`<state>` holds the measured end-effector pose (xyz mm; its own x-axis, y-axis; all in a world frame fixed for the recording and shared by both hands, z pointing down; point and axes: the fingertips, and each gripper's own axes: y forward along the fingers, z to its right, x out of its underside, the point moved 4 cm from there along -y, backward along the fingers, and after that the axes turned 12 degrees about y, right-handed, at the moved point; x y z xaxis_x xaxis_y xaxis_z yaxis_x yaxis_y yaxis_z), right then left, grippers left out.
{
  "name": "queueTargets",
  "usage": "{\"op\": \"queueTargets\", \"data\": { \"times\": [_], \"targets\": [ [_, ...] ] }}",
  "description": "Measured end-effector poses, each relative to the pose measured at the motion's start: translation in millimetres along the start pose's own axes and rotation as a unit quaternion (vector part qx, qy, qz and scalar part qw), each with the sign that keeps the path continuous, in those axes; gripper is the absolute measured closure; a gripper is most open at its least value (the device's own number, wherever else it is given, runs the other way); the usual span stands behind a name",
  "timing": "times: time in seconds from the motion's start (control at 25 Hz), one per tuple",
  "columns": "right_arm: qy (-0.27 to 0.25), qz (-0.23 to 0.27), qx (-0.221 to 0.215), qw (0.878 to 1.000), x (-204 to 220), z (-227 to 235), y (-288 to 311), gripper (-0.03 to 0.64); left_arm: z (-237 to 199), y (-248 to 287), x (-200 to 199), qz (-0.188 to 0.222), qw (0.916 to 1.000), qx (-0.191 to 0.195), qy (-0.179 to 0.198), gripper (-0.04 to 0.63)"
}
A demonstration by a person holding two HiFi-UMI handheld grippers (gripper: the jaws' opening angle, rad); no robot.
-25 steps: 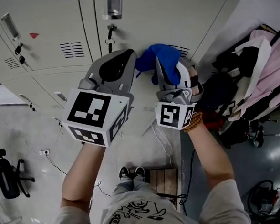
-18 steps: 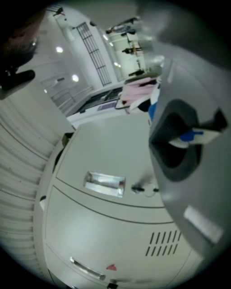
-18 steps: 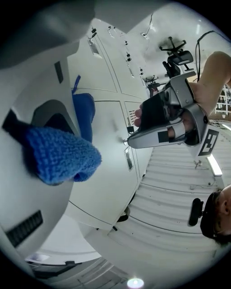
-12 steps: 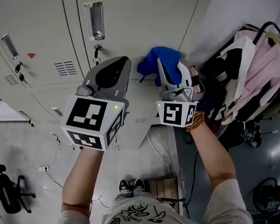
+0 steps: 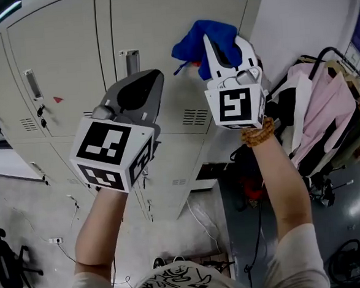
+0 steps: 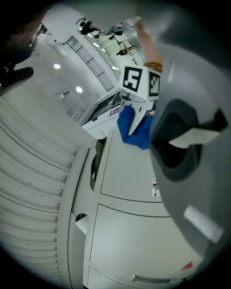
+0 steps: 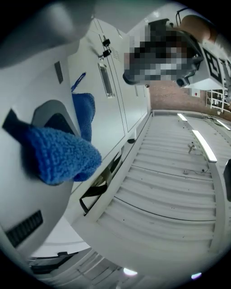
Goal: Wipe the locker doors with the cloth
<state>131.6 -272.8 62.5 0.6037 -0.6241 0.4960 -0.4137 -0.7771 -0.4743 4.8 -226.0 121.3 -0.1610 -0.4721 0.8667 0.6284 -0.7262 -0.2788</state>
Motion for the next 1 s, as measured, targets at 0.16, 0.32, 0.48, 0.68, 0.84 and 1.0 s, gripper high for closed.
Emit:
{"op": "queueTargets", "data": {
  "times": [0.16, 0.32, 0.48, 0.68, 0.84, 1.0],
  "targets": [
    [-0.006, 0.006, 0.017, 1.000, -21.3, 31.5, 19.8, 0.586, -11.4, -5.4, -22.6, 0.017, 0.9997, -0.012, 0.016, 0.594],
    [-0.001, 0.006, 0.025, 1.000, -33.0, 49.9, 30.0, 0.586, -19.0, -7.9, -37.2, 0.027, 0.9992, -0.016, 0.026, 0.594],
    [0.025, 0.010, 0.034, 0.999, -35.3, 53.1, 30.0, 0.586, -22.1, -9.1, -36.7, 0.027, 0.9993, -0.015, 0.022, 0.594],
    [0.018, -0.003, 0.036, 0.999, -16.8, 22.2, 12.0, 0.586, -18.3, -9.8, -11.1, 0.008, 0.9999, -0.010, 0.005, 0.594],
    [0.024, -0.028, 0.030, 0.999, 11.1, -19.3, -14.0, 0.586, -12.8, -16.2, 17.2, -0.018, 0.9998, -0.007, -0.010, 0.594],
    [0.037, -0.058, 0.020, 0.997, 32.8, -56.8, -35.7, 0.586, -5.0, -26.2, 47.4, -0.044, 0.9986, -0.006, -0.027, 0.594]
  ]
}}
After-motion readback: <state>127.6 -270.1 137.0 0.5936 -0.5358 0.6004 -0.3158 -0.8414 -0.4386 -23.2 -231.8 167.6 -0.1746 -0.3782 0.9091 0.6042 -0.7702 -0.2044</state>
